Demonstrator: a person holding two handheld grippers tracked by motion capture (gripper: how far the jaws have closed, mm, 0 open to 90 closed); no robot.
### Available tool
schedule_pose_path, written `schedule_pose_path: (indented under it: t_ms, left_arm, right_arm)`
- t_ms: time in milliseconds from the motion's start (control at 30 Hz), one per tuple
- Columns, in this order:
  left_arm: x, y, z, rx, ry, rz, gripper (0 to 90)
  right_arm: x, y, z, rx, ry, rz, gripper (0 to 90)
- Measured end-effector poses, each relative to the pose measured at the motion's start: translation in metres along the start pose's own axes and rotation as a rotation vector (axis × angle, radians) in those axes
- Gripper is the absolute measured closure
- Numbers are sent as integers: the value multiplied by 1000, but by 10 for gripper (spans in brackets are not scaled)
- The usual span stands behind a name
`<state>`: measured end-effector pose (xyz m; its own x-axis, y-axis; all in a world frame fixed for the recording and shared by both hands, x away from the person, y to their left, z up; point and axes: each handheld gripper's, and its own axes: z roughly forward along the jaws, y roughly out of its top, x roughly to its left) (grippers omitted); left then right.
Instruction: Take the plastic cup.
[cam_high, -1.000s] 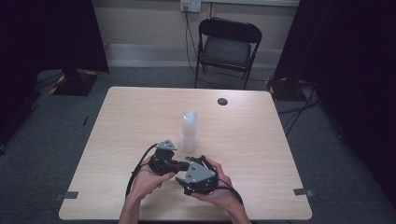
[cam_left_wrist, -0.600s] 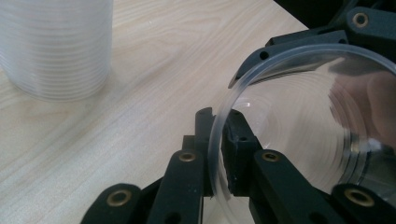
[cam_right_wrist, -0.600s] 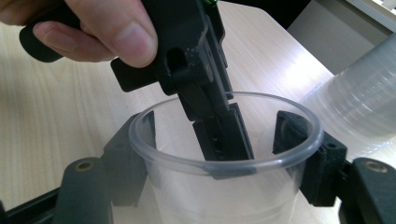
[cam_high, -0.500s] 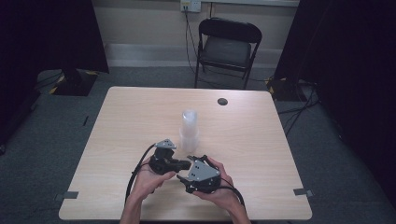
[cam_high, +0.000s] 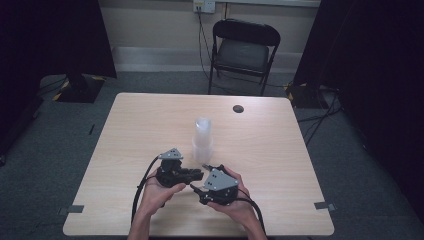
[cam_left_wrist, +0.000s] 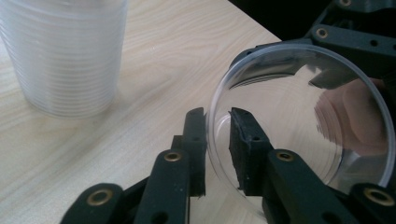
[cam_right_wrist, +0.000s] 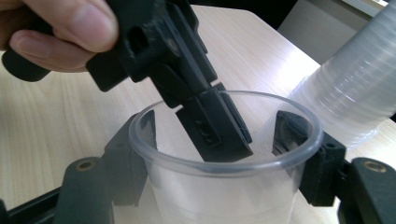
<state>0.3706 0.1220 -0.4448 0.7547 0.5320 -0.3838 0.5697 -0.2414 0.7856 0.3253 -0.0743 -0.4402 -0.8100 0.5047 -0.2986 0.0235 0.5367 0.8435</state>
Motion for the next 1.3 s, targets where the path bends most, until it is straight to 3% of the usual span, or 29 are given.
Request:
schedule_pose_path:
  t_ms: [467,600,667,933,1033,1300]
  left_arm:
    - [3,-3,-6,-91,53,-21,627]
    - [0,-3,-8,-119,99,-4,519]
    - [-1,-3,-11,-121,106,-15,453]
    - [-6,-5,-19,-152,186,52,323]
    - [-8,-8,-20,-179,188,65,298]
    - [-11,-18,-22,-195,195,93,281]
  right_arm:
    - [-8,-4,-2,13,-5,44,301]
    - [-10,-5,-4,19,-17,65,301]
    - [-13,-8,-4,25,-26,92,301]
    - [-24,-16,-8,24,-37,186,302]
    - [-29,-17,-10,24,-29,218,301]
    - [-43,-21,-18,-4,-48,285,300]
